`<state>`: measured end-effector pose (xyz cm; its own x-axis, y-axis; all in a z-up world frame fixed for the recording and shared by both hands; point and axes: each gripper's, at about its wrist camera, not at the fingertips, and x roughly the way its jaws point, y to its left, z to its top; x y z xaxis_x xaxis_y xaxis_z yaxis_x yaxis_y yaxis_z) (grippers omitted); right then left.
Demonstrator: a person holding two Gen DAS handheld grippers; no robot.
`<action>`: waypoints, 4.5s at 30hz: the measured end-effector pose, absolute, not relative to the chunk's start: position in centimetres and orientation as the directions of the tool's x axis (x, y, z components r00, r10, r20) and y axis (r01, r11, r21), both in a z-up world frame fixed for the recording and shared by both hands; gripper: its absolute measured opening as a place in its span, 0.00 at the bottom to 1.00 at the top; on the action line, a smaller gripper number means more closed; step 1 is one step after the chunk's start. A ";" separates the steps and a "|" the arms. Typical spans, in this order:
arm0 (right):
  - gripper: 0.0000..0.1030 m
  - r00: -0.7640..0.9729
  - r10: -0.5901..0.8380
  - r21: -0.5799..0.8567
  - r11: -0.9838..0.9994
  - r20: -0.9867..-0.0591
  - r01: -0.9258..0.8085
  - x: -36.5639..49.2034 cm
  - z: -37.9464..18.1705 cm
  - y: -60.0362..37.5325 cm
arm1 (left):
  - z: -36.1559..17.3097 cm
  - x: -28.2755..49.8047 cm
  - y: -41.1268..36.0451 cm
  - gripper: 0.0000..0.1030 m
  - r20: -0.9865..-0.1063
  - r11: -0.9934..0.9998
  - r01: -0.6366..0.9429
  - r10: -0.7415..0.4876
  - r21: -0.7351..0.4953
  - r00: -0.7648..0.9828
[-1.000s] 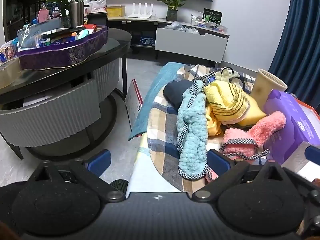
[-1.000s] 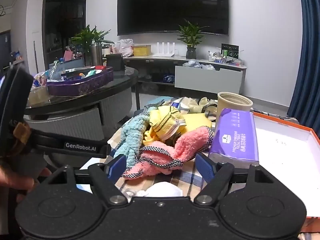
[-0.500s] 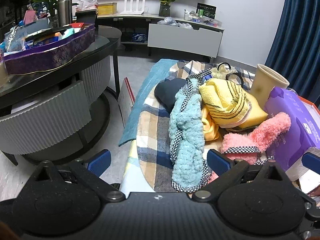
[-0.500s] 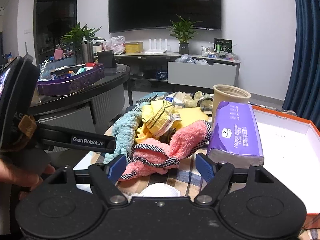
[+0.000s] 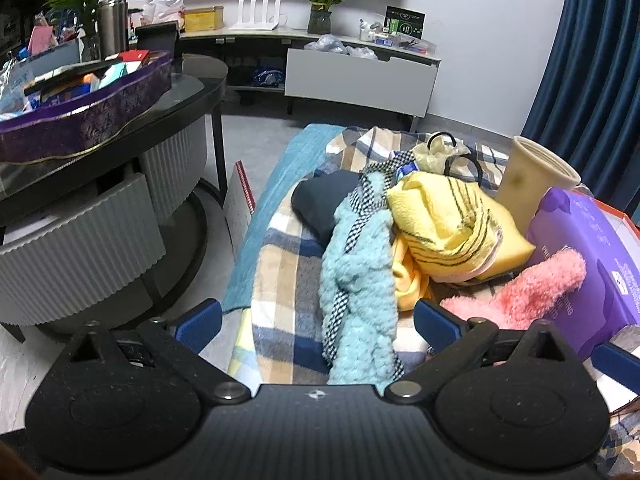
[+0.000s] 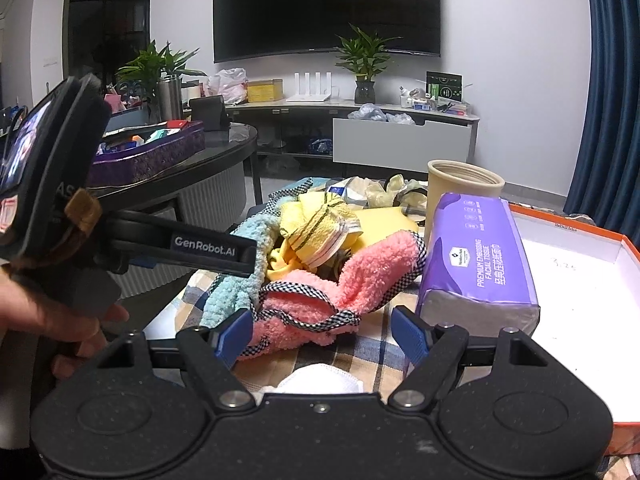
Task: Organize soft objects
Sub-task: 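Reach down and grasp the light blue fuzzy sock with the left gripper, then grasp the pink fuzzy sock with the right gripper, then lift both socks and carry them over the white orange-rimmed box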
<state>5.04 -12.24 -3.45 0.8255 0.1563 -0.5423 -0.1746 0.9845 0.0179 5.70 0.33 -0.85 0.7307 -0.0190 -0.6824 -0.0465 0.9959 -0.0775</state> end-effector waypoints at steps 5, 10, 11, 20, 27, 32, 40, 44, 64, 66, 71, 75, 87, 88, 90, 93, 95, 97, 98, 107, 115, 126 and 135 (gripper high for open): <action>0.87 0.826 0.151 0.028 0.986 -0.544 -0.161 5.3 -3.6 -12.4 | -1.3 6.2 0.1 1.00 -0.691 0.996 -0.049 -0.012 -0.069 0.722; 0.87 0.824 0.149 0.030 0.987 -0.547 -0.159 5.3 -3.8 -12.3 | -1.8 6.9 -0.1 1.00 -0.699 0.998 -0.042 -0.008 -0.054 0.715; 0.87 0.823 0.147 0.030 0.987 -0.548 -0.157 5.4 -3.8 -12.3 | -1.9 7.0 -0.1 1.00 -0.699 0.998 -0.035 -0.012 -0.053 0.715; 0.87 0.815 0.125 0.037 0.991 -0.566 -0.126 5.7 -4.3 -12.3 | -3.3 8.7 0.2 1.00 -0.696 0.999 -0.022 -0.016 -0.045 0.718; 0.87 0.810 0.099 0.040 0.995 -0.578 -0.093 5.8 -4.6 -12.2 | -3.2 8.9 1.1 0.60 -0.672 0.985 0.019 -0.131 -0.173 0.729; 0.87 0.806 0.096 0.049 0.995 -0.584 -0.083 5.8 -4.6 -11.9 | -2.7 8.0 1.1 0.43 -0.659 0.977 0.058 -0.181 -0.203 0.730; 0.87 0.801 0.044 0.048 0.999 -0.597 -0.018 6.7 -5.5 -10.7 | -2.7 7.9 1.4 0.40 -0.658 0.979 0.069 -0.179 -0.190 0.731; 0.87 0.819 0.002 0.037 0.999 -0.574 0.024 6.7 -5.5 -10.1 | -2.9 8.3 1.7 0.45 -0.662 0.976 0.047 -0.178 -0.211 0.728; 0.87 0.773 -0.122 0.192 0.934 -0.623 0.302 8.7 -7.1 -8.6 | -3.3 10.3 2.1 0.72 -0.670 0.981 0.092 -0.183 -0.170 0.719; 0.89 0.773 -0.112 0.238 0.915 -0.624 0.324 9.1 -7.4 -8.9 | -3.7 10.6 2.3 0.71 -0.670 0.977 0.090 -0.197 -0.192 0.716; 0.90 0.763 -0.034 0.278 0.920 -0.646 0.276 11.3 -7.9 -8.6 | -4.5 11.3 3.1 0.45 -0.661 0.950 0.092 -0.274 -0.297 0.698; 0.56 0.765 0.050 0.318 0.925 -0.642 0.207 11.9 -8.2 -9.4 | -4.5 10.8 3.2 0.40 -0.648 0.948 0.114 -0.287 -0.296 0.705; 0.54 0.863 0.003 0.134 0.988 -0.506 0.075 6.9 -3.8 -10.7 | -1.0 6.0 3.0 0.39 -0.571 0.954 0.112 -0.259 -0.279 0.779; 0.54 0.869 0.004 0.109 0.992 -0.495 0.058 6.7 -3.3 -10.8 | -0.7 5.6 2.9 0.39 -0.566 0.955 0.112 -0.254 -0.275 0.784; 0.54 0.872 0.026 0.097 0.995 -0.489 0.024 6.3 -2.5 -11.5 | -0.2 4.8 2.8 0.39 -0.558 0.956 0.105 -0.247 -0.273 0.792; 0.54 0.867 0.083 0.084 0.995 -0.491 -0.048 5.9 -1.4 -12.5 | 0.6 3.8 2.6 0.39 -0.545 0.953 0.096 -0.245 -0.287 0.802; 0.54 0.859 0.119 0.057 0.993 -0.497 -0.105 5.6 -0.8 -12.9 | 1.3 3.4 2.2 0.39 -0.535 0.951 0.095 -0.247 -0.295 0.808; 0.54 0.844 0.153 0.039 0.987 -0.513 -0.155 5.3 -0.2 -13.6 | 1.8 3.2 1.7 0.39 -0.527 0.951 0.091 -0.241 -0.295 0.815; 0.54 0.843 0.160 0.038 0.986 -0.514 -0.163 5.3 -0.1 -13.8 | 2.2 3.0 1.3 0.39 -0.521 0.953 0.092 -0.236 -0.287 0.820; 0.54 0.844 0.223 0.100 0.975 -0.487 -0.200 4.0 2.7 -17.4 | 4.4 2.2 -1.3 0.39 -0.493 0.952 0.104 -0.239 -0.286 0.837; 0.54 0.845 0.256 0.126 0.967 -0.469 -0.222 3.5 4.2 -19.8 | 5.2 2.3 -2.9 0.39 -0.490 0.953 0.113 -0.243 -0.280 0.837; 0.54 0.859 0.214 0.115 0.977 -0.464 -0.182 3.2 5.1 -22.9 | 5.4 2.5 -5.3 0.39 -0.496 0.952 0.149 -0.269 -0.268 0.826; 0.54 0.869 0.173 0.120 0.984 -0.464 -0.132 2.8 5.4 -25.2 | 5.7 2.7 -7.8 0.39 -0.492 0.948 0.192 -0.298 -0.255 0.818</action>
